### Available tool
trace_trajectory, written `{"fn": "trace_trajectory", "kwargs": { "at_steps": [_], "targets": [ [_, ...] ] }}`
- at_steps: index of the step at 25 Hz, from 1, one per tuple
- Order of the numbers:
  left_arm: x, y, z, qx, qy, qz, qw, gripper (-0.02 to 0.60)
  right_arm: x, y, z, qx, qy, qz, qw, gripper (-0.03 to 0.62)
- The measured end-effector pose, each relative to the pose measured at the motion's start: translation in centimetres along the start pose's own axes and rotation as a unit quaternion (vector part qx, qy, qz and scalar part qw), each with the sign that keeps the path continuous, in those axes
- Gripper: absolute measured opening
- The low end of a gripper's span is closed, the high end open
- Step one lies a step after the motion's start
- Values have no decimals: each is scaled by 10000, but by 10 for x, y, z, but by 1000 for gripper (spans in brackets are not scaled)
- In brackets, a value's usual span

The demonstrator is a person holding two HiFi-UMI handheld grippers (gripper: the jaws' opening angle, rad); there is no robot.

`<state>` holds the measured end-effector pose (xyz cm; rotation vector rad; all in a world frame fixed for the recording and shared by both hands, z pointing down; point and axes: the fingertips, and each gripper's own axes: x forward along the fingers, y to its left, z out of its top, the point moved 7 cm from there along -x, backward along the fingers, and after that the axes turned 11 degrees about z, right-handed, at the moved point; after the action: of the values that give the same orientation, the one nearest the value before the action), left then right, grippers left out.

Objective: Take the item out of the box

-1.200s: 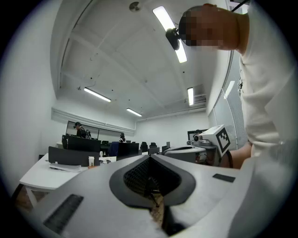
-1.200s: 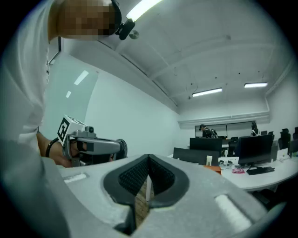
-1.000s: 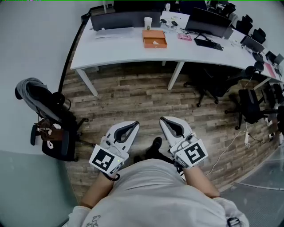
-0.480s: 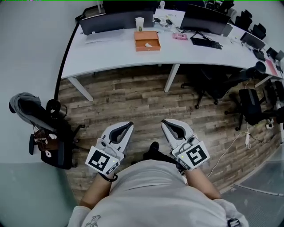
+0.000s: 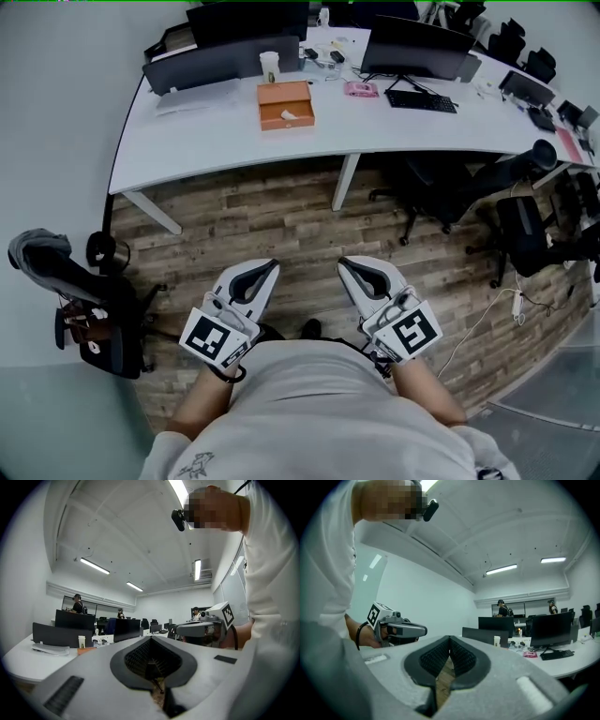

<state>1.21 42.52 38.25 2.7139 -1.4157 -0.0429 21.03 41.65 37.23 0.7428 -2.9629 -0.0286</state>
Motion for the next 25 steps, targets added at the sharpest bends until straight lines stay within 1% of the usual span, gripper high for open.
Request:
{"fn": "trace_trajectory", "kwargs": {
  "at_steps": [3,13,19,25],
  "targets": [
    [19,1,1,33,-1,-68,10000,-2,-3,-17,-3,40,-6,-74,10000,3],
    [68,24,2,-16,-82,-234,9997,-2,8,-59,-6,92,38,-294,9995,3],
    [95,50,4,-39,-128,-293,9995,-2,30,-86,-3,37,57,-317,9995,3],
    [124,90,7,-61,-156,-327,9993,-2,68,-116,-3,18,110,-285,9995,3]
  ]
}}
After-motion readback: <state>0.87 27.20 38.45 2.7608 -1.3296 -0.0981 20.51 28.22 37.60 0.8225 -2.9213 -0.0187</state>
